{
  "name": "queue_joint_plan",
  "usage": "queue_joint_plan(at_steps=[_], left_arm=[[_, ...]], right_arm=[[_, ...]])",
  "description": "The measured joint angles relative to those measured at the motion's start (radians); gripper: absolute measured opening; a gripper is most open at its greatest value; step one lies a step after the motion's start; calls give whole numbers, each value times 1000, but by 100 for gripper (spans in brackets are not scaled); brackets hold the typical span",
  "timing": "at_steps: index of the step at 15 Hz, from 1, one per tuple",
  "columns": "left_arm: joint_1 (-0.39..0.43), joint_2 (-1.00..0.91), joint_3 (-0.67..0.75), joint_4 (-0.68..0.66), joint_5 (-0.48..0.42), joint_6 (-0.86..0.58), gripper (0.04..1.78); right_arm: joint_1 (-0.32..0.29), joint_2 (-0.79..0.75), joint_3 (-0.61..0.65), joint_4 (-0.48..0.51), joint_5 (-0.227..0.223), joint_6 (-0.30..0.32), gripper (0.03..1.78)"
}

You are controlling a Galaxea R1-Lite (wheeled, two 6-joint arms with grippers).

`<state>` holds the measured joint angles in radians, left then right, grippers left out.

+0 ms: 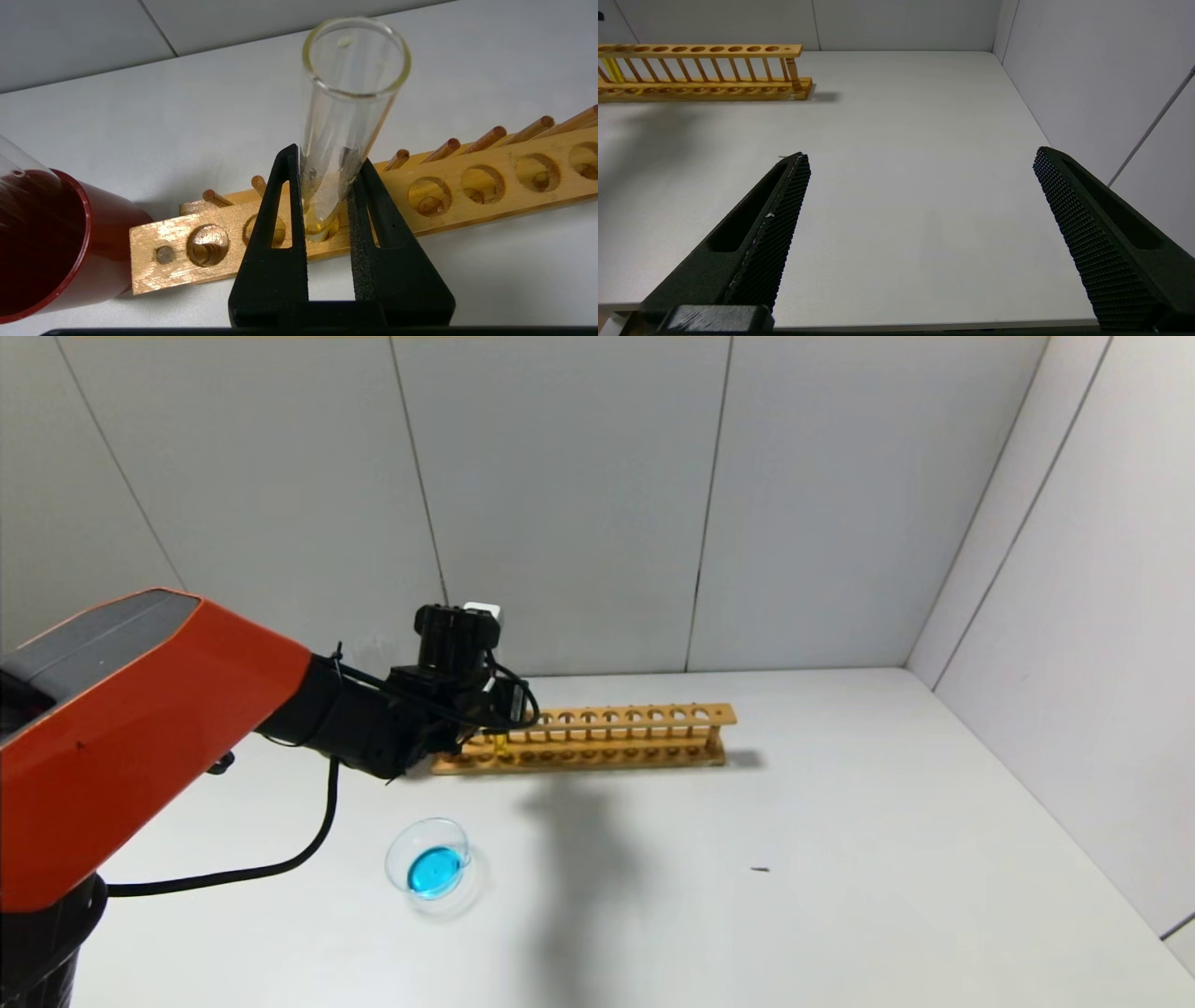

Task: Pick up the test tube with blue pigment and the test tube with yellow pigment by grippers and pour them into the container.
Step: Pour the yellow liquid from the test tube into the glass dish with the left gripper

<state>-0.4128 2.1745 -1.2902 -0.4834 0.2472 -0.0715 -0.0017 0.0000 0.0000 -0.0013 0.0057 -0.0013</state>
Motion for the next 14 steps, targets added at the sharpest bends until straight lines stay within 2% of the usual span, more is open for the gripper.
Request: queue_joint_plan(at_steps=[9,14], left_arm=[[17,-75,-100,115,1,2,30],[30,-174,-93,169,-3,2,30]], right_arm=[[0,0,0,0,0,0,175],[0,0,0,0,0,0,175]])
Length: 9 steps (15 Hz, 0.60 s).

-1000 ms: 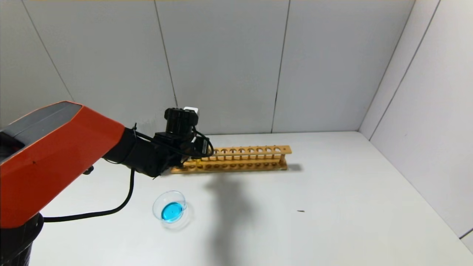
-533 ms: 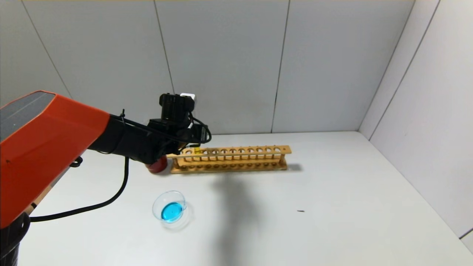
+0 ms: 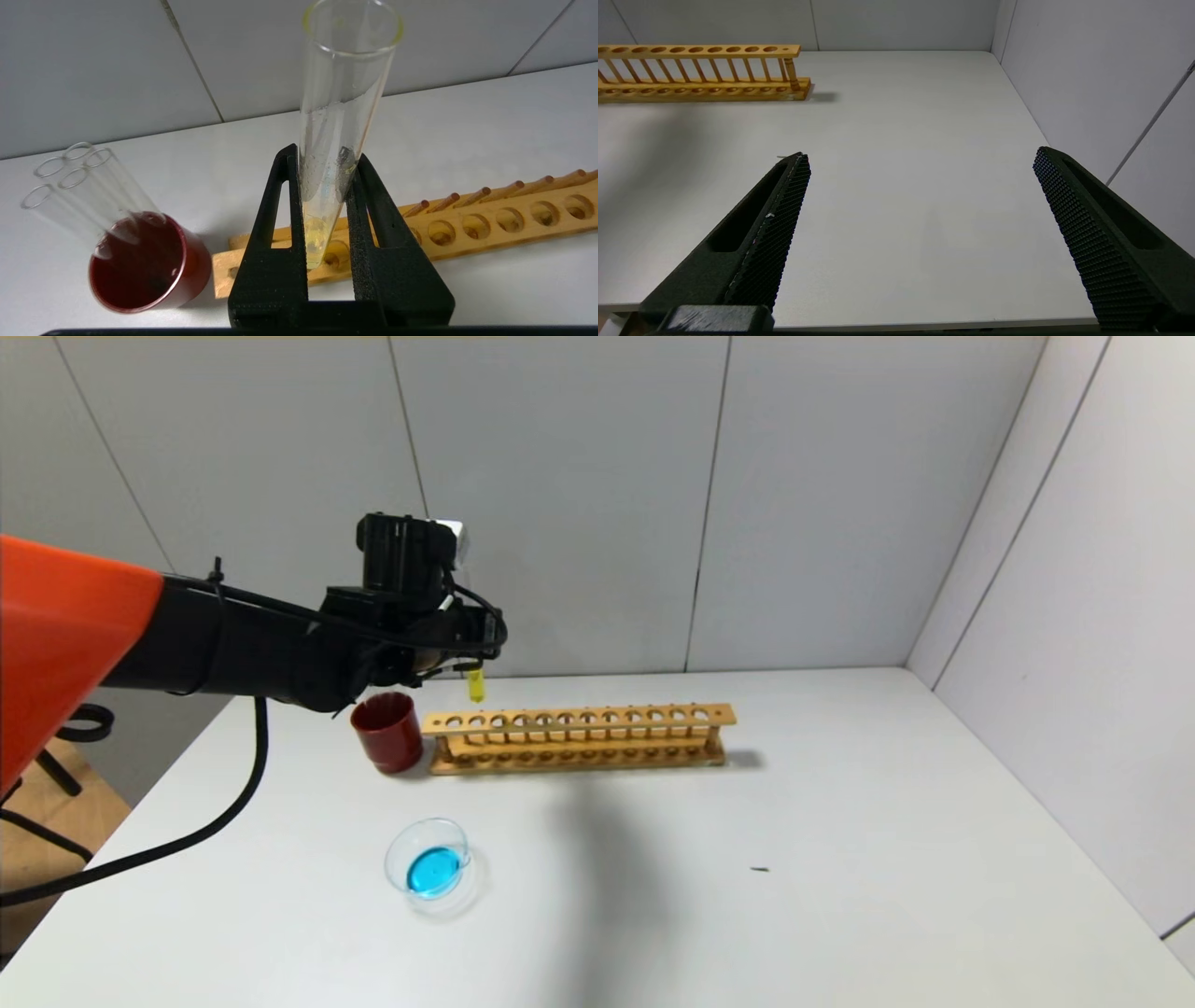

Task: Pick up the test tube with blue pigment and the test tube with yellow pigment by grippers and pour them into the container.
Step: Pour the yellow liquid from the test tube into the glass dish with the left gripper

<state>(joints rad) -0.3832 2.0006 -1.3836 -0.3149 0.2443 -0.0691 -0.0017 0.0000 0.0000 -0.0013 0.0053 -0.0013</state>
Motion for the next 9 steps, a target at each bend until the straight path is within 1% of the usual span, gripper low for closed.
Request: queue_joint_plan(at_steps=[6,9], left_arm=[[27,-188,137,60,-8,34,30],[25,-286,226,62,-15,53,30]], right_arm=[[0,0,0,0,0,0,175],[0,0,0,0,0,0,175]])
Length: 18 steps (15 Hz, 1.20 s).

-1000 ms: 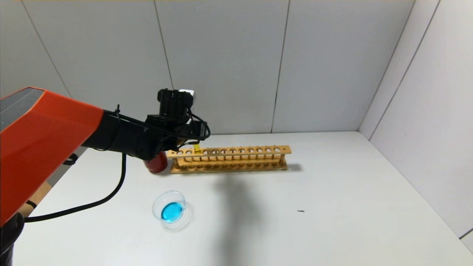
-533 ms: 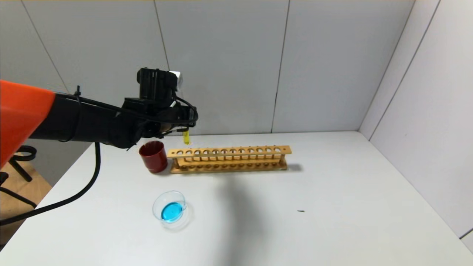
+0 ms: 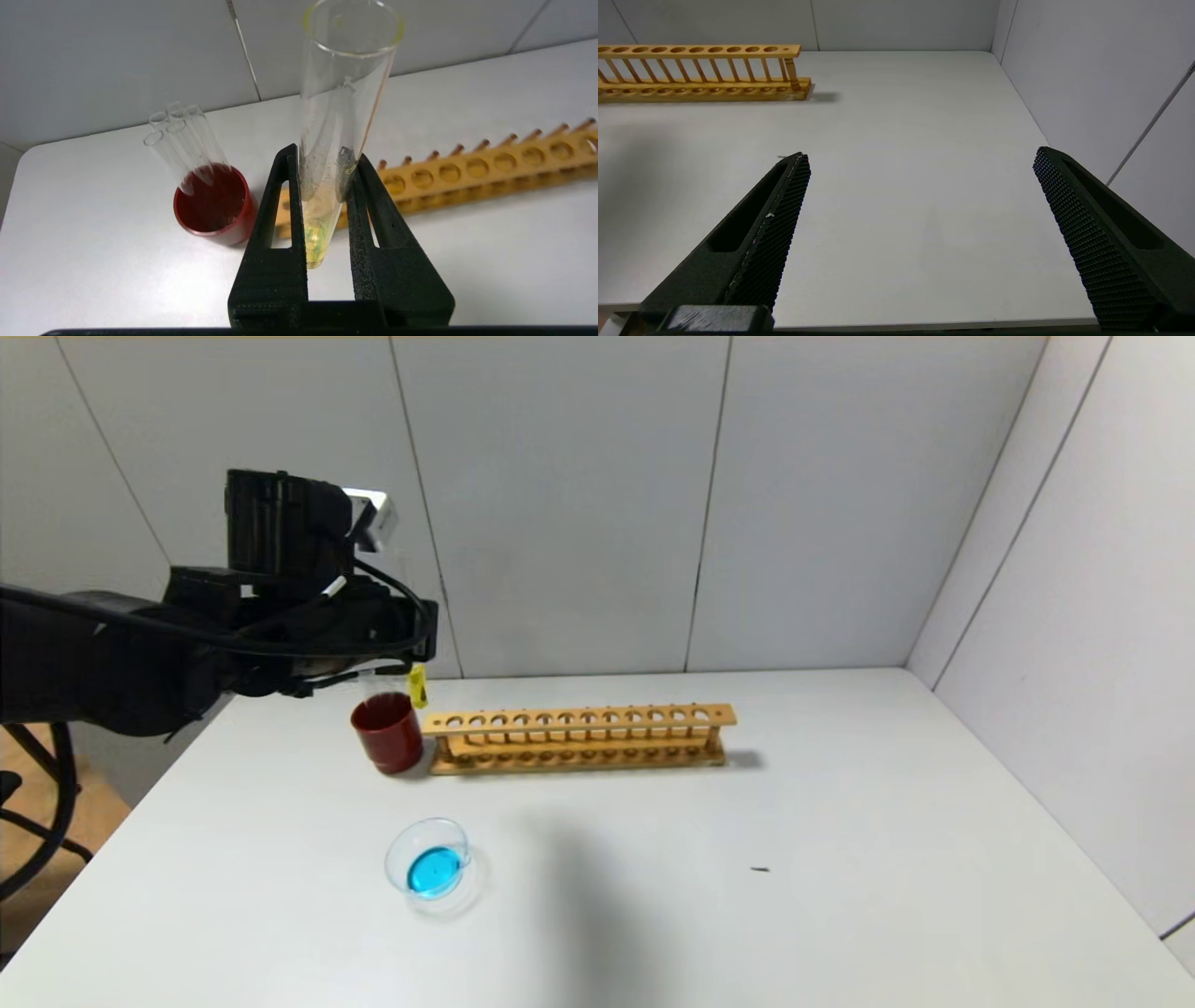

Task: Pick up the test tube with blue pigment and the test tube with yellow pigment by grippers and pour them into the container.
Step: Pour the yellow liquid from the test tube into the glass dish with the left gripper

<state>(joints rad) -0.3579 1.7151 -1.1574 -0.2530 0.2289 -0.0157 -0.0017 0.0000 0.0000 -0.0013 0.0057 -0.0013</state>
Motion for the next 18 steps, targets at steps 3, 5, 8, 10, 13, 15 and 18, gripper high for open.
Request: queue_joint_plan(at_steps=[3,5,8,10,13,15,18], left_arm=[[37,-101,137,-10,-49,126,30],[94,-169,206,-19,-152,260,30],[207,-247,270,-7,-390,485,30],[254,-274,293,5,-484,622,30],[264,-281,345,-6,-494,671,30],[265,-271,376,-26,-489,706,30],[266,-260,408,-73,-488,808,30]], right_arm=[[0,0,0,0,0,0,175],[0,0,0,0,0,0,175],[0,0,0,0,0,0,175],[0,0,0,0,0,0,175],[0,0,0,0,0,0,175],[0,0,0,0,0,0,175],[0,0,0,0,0,0,175]])
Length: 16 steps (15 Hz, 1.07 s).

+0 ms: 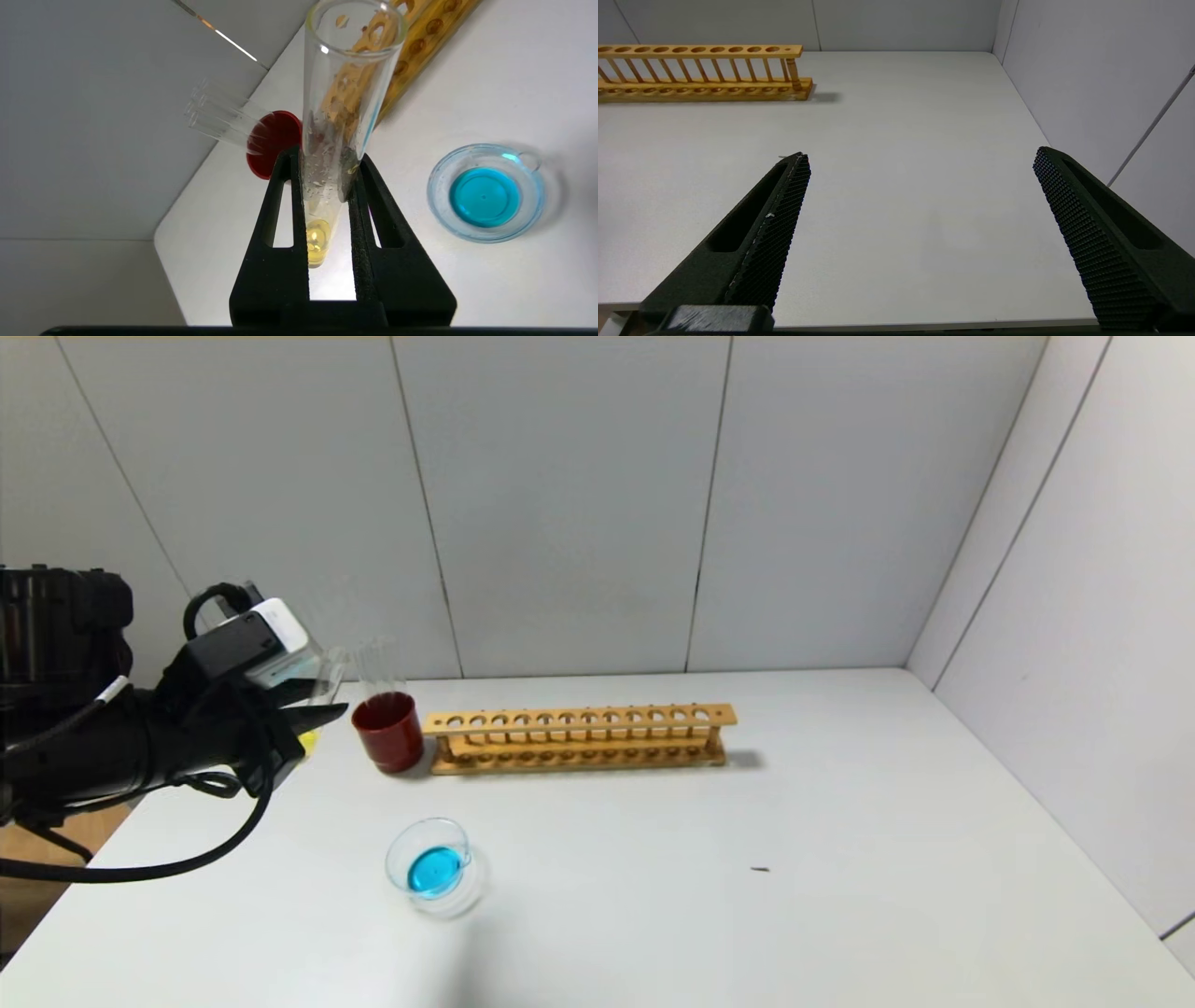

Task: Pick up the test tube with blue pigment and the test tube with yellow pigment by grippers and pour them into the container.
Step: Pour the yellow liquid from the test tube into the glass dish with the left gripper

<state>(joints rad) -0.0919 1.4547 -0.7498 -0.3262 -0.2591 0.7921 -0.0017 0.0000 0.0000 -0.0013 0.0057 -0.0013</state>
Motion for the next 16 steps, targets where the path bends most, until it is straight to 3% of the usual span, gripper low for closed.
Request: queue_joint_plan(at_steps=[6,11,16], left_arm=[[4,43,63,-88,-23,217,30],[35,145,98,-345,-157,299,30],[88,166,111,-343,-276,458,30]], right_arm=[[0,0,0,0,0,0,175],[0,0,0,0,0,0,175],[0,0,0,0,0,0,175]])
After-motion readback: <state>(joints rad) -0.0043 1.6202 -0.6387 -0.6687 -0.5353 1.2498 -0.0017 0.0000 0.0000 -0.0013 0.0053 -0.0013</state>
